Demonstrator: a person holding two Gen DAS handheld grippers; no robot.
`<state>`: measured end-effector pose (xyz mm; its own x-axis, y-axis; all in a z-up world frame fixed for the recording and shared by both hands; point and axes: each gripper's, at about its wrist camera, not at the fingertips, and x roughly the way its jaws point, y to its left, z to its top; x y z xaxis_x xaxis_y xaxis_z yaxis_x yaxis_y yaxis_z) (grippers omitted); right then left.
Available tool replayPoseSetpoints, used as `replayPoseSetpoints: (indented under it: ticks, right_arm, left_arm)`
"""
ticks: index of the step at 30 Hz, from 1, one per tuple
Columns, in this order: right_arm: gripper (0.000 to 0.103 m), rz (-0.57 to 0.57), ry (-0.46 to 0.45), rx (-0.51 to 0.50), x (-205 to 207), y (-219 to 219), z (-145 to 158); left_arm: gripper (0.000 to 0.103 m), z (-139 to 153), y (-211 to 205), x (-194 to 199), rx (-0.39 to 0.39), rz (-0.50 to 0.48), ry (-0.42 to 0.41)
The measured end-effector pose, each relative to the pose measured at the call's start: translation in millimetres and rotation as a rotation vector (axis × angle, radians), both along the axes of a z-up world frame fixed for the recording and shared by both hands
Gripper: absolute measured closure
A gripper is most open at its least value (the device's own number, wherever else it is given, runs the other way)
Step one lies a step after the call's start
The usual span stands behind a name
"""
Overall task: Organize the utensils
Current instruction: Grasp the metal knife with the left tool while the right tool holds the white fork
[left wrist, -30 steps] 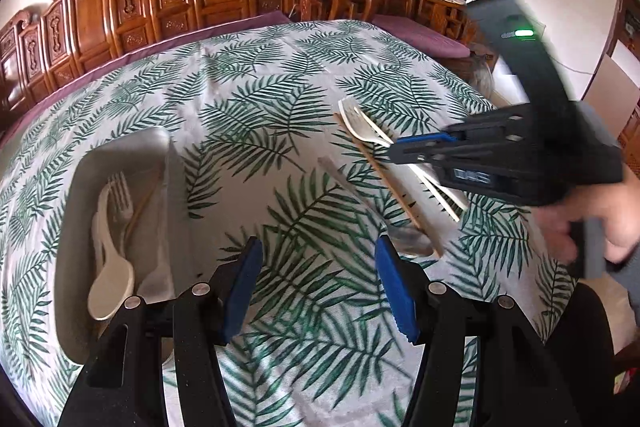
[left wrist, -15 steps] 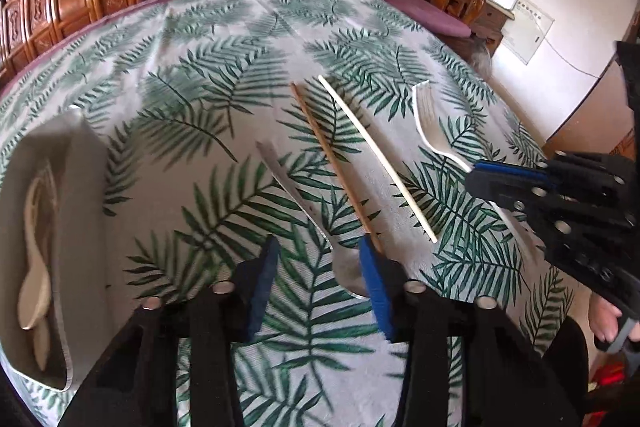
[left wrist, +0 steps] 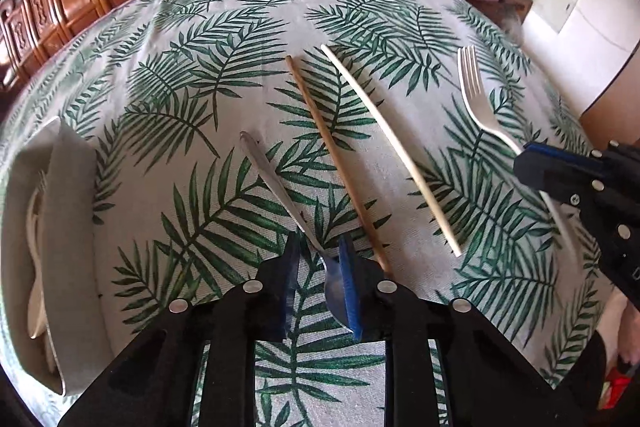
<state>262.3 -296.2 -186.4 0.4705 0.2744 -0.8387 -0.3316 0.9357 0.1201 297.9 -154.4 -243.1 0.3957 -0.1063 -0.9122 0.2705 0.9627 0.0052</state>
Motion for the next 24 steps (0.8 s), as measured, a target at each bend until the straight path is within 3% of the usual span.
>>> replayPoseSetpoints:
  ticks: [7, 10, 16, 24]
  right_arm:
    - [0.094, 0.024, -0.013, 0.005, -2.6, 7.3, 5.9]
    - [0.094, 0.024, -0.018, 0.013, -3.3, 7.5, 9.3]
    - [0.094, 0.031, -0.025, 0.025, -5.9, 10.5, 14.5]
    - [0.094, 0.037, -0.021, 0.02, -7.0, 14.6, 13.4]
  left_arm:
    - [0.099, 1.0, 18.3, 0.1, -0.038, 0.022, 0.049]
    - [0.1, 0.2, 20.9, 2.0, -0.057, 0.03, 0.06]
    - [0.102, 1.4, 14.9, -3.3, 0.008, 0.011, 0.027]
    - [0.103, 17.6, 20.2, -9.3, -0.005, -0.01, -0.014]
